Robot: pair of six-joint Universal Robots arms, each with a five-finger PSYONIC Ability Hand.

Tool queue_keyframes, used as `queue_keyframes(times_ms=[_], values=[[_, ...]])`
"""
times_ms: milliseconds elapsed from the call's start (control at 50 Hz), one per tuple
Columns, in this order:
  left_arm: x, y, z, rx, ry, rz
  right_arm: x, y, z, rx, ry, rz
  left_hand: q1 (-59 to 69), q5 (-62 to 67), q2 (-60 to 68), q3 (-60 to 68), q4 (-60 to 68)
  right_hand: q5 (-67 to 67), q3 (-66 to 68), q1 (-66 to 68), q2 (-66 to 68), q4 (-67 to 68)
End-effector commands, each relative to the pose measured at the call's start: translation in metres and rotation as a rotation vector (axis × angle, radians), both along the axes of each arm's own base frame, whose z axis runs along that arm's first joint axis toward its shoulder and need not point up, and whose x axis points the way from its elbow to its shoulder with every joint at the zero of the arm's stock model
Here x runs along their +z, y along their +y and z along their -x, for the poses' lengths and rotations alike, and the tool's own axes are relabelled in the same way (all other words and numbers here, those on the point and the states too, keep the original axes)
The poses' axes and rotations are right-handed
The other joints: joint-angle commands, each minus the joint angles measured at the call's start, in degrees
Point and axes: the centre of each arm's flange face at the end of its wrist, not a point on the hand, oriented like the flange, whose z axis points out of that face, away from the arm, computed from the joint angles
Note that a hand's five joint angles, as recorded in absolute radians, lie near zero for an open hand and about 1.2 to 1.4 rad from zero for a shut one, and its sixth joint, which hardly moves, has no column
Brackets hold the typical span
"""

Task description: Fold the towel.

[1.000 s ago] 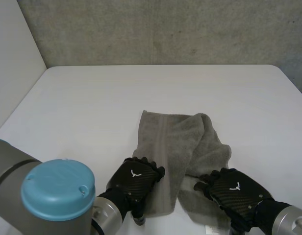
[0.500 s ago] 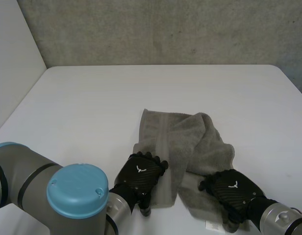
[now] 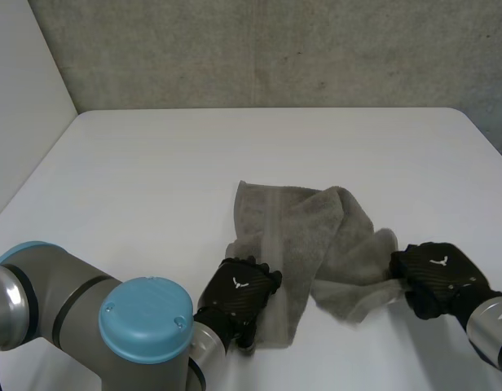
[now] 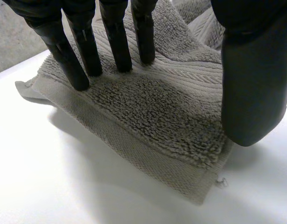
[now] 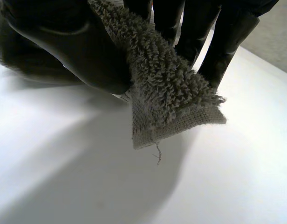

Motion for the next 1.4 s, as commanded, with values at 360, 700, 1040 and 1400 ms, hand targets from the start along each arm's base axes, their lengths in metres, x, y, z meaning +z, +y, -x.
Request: queue_keyframes(times_ms=[360,700,1040,1400], values=[[0.055,-0.025,-0.002,0.098,0.049,0.264,0.051,-0.027,0.021,-0.09,0.009,0.17,47.4,37.8,47.7,47.5,47.4,3.3,5.5,3.6,4.7,3.6],[0.1,-0.027,-0.028,0.158,0.143,0.338,0.121,-0.02,0.017,0.021,-0.081,0.192,25.8,16.1,26.0,25.8,25.7,3.3,5.5,3.6,4.7,3.6],[0.035,0.011,0.03,-0.088,0.064,0.222,0.093,-0.013,-0.004,0.049,-0.057,0.162,-19.2,-28.8,-18.9,-19.1,-19.2,2.6,4.8,3.0,4.0,2.9],[-0.011,0.0,0.095,-0.152,0.016,0.146,0.065,-0.012,-0.003,0.045,-0.058,0.118,-10.8,-20.4,-10.5,-10.8,-10.8,2.4,4.7,2.8,3.8,2.8]])
